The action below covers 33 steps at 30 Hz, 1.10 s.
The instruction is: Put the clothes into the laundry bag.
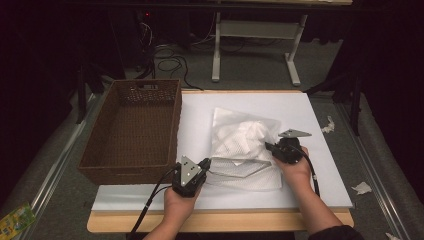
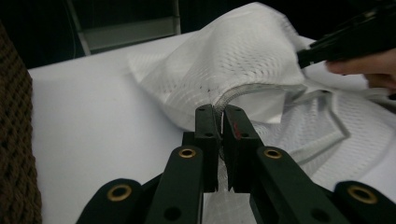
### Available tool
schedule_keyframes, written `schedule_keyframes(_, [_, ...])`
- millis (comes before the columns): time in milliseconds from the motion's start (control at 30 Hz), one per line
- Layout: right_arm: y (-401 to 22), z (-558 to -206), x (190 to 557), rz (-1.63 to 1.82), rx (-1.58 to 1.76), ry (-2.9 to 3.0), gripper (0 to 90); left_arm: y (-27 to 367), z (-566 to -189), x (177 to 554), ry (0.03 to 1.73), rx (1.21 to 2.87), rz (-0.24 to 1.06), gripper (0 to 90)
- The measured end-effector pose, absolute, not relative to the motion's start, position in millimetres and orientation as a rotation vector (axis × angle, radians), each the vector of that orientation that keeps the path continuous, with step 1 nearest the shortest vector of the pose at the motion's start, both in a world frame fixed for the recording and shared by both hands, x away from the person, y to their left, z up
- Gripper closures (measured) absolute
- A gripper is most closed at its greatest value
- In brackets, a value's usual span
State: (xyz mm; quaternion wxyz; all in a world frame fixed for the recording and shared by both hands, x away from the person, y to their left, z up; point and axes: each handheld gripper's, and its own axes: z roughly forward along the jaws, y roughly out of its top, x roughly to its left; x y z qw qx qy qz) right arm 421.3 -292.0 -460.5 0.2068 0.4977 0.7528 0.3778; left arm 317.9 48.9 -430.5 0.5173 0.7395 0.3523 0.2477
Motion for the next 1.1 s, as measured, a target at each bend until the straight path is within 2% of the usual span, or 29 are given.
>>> schedule_keyframes(167, [-285,-456,437,1.044,1.346,2.078,85.4,43,-436,322,0.842,1.821,0.646,84.5])
schedule_keyframes(200, [-285,-458,439,1.039,1.359,2.076,82.5,42,-442,326,0.867,1.839,0.632,84.4])
schedule_keyframes(233, [-286,-461,441,1.036,1.384,2.070,75.2,42,-448,330,0.889,1.855,0.623,84.2])
schedule_keyframes(333, [-287,-461,438,1.032,1.409,2.067,66.6,46,-462,336,0.931,1.880,0.610,82.2])
schedule_keyframes(467, [-288,-451,423,1.064,1.375,2.034,58.5,55,-467,339,0.954,1.874,0.593,80.7])
schedule_keyframes(533, [-290,-447,413,1.074,1.357,2.029,52.5,56,-466,340,0.955,1.871,0.586,76.7])
schedule_keyframes(633, [-295,-438,396,1.088,1.329,1.998,48.3,54,-464,340,0.954,1.854,0.573,69.8])
schedule_keyframes(733, [-300,-432,378,1.095,1.329,1.966,42.4,51,-464,337,0.938,1.854,0.571,67.0])
schedule_keyframes(900, [-313,-432,354,1.117,1.339,1.974,39.2,46,-462,337,0.930,1.851,0.562,61.4])
schedule_keyframes(1100, [-321,-443,332,1.140,1.400,2.013,41.4,45,-462,335,0.936,1.850,0.547,57.0])
